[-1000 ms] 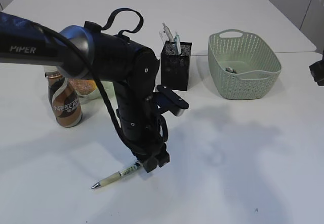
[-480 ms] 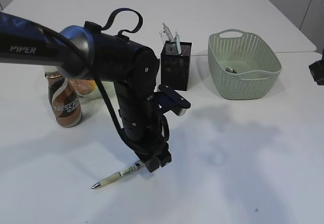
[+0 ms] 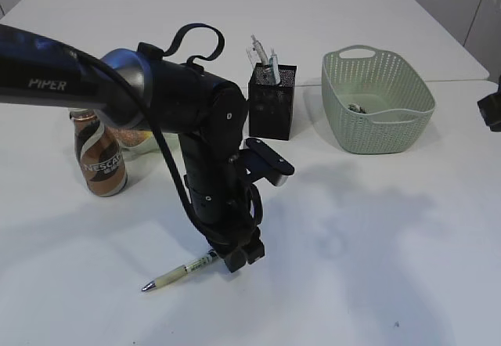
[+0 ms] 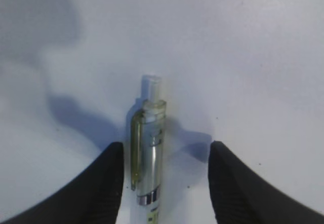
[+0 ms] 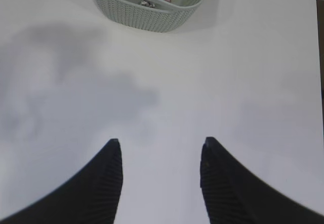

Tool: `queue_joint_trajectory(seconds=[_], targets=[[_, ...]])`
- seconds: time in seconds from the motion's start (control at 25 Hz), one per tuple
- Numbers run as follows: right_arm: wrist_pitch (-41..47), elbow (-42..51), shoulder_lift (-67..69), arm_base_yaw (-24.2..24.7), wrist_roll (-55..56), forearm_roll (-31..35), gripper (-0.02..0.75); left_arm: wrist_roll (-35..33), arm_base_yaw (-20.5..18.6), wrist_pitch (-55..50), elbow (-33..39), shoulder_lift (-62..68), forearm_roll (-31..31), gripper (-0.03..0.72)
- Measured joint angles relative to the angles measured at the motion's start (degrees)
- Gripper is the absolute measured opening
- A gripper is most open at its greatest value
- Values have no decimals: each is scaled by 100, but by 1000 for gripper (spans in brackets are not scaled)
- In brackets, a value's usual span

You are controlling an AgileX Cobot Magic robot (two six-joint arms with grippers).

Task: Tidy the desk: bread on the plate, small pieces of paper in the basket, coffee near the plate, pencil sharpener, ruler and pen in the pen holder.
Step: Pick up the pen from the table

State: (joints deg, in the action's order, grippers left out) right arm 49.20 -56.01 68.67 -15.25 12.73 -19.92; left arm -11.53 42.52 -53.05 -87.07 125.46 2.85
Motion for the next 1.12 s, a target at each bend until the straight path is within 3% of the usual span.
queue_joint_trajectory(seconds=[0.2, 0.48, 0.88, 1.12], targets=[[0, 0, 0, 0, 0, 0, 403, -9, 0, 46, 0, 0, 0, 373], [0, 0, 0, 0, 0, 0, 403, -9, 0, 124, 0, 0, 0, 270], [0, 0, 0, 0, 0, 0, 403, -9, 0, 118, -53, 107, -10, 249], [0, 0, 0, 0, 0, 0, 403, -9, 0, 118, -53, 107, -68, 148]])
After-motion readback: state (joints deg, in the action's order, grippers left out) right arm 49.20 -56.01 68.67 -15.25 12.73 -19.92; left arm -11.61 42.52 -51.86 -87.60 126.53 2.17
